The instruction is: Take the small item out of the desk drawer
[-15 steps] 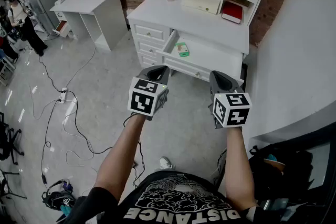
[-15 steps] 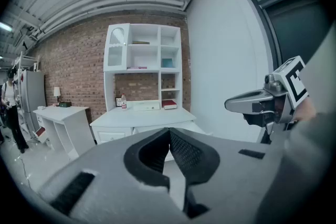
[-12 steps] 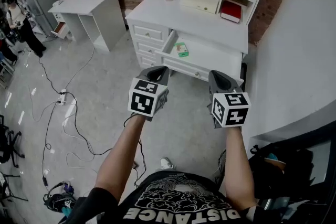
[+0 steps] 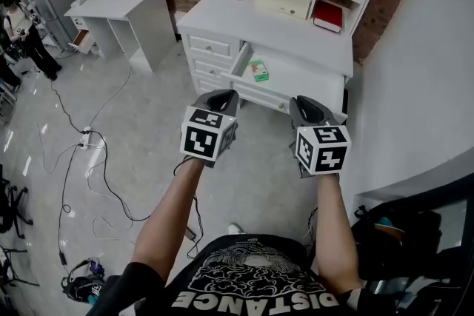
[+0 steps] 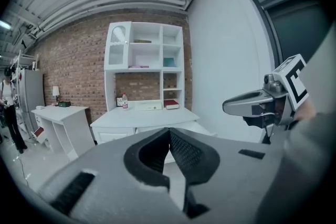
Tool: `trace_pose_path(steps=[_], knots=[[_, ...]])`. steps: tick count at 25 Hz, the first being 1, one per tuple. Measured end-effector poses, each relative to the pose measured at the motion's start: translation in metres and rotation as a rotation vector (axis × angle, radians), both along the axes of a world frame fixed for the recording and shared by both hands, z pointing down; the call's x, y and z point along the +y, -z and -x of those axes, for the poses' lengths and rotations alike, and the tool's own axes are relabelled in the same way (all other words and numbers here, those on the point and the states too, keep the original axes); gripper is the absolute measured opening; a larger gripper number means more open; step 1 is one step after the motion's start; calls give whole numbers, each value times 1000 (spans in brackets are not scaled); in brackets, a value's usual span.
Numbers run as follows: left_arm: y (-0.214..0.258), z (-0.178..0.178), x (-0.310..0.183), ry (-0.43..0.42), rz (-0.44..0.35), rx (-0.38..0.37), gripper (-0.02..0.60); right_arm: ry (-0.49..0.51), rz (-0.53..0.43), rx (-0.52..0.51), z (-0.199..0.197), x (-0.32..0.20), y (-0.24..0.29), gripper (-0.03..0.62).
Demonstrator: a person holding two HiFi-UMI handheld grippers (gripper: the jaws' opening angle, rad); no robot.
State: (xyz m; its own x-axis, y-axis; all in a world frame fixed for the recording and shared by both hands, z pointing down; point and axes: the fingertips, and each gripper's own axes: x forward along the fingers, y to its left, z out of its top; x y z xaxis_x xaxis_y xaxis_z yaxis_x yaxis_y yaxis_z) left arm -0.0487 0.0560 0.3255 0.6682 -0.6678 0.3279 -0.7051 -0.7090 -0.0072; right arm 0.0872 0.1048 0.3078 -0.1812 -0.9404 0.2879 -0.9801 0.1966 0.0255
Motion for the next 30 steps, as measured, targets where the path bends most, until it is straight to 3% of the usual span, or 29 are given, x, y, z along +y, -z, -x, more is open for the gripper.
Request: trace_pose_path(steps=[17, 30], knots=[[-13, 12, -28, 0, -5, -29, 9, 45, 19, 7, 18, -32, -17, 176], [-25, -11, -87, 18, -8, -55, 9, 74, 41, -6, -2, -91, -39, 242]])
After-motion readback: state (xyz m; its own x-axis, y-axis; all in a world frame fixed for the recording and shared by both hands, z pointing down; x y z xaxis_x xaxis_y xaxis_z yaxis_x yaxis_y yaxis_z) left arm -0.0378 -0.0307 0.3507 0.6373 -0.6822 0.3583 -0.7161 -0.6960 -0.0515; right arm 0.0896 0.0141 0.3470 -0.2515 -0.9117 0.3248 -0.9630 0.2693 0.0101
